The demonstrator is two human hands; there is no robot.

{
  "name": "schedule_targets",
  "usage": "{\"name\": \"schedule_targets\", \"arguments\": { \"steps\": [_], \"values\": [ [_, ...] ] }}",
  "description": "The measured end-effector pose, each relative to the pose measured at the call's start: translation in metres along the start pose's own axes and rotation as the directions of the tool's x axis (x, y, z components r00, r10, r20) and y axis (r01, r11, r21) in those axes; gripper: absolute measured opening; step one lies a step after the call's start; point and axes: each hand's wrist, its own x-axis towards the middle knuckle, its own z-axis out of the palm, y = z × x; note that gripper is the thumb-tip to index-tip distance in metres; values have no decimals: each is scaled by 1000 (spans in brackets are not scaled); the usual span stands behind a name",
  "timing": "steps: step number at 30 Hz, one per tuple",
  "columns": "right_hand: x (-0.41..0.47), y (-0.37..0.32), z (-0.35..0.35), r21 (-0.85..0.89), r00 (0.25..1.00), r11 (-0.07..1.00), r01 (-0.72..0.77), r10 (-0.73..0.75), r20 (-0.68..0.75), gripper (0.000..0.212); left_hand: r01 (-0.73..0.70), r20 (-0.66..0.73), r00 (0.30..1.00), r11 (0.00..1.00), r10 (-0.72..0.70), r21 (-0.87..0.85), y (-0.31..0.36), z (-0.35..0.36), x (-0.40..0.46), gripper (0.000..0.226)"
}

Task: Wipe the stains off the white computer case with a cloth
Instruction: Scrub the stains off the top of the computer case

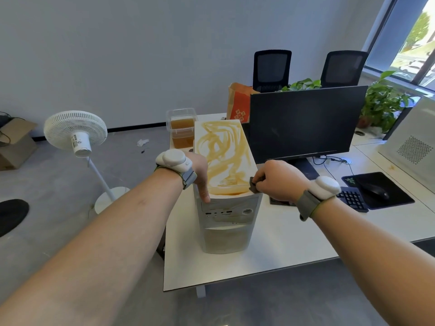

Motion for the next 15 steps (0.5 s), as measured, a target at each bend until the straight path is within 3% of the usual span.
{"name": "schedule_targets", "arguments": {
  "steps": [4, 7, 10, 15],
  "values": [
    [13, -7, 8, 22, 982, 1000, 1, 4, -189, 26, 1, 8, 1000, 999, -2, 41, 5, -1, 0, 68],
    [15, -14, 24, -17, 975, 1000, -13, 9, -223, 28, -2, 1, 1000, 997, 2, 73, 7, -2, 1, 70],
    [9, -16, 22, -66, 985, 997, 28, -39, -169, 27, 1, 11, 1000, 997, -1, 76, 5, -1, 1, 71],
    [-6, -6, 1, -60, 987, 985, 160, -157, 40, 25, 5, 28, 1000, 998, -7, 65, 5, -1, 4, 73]
  ]
}}
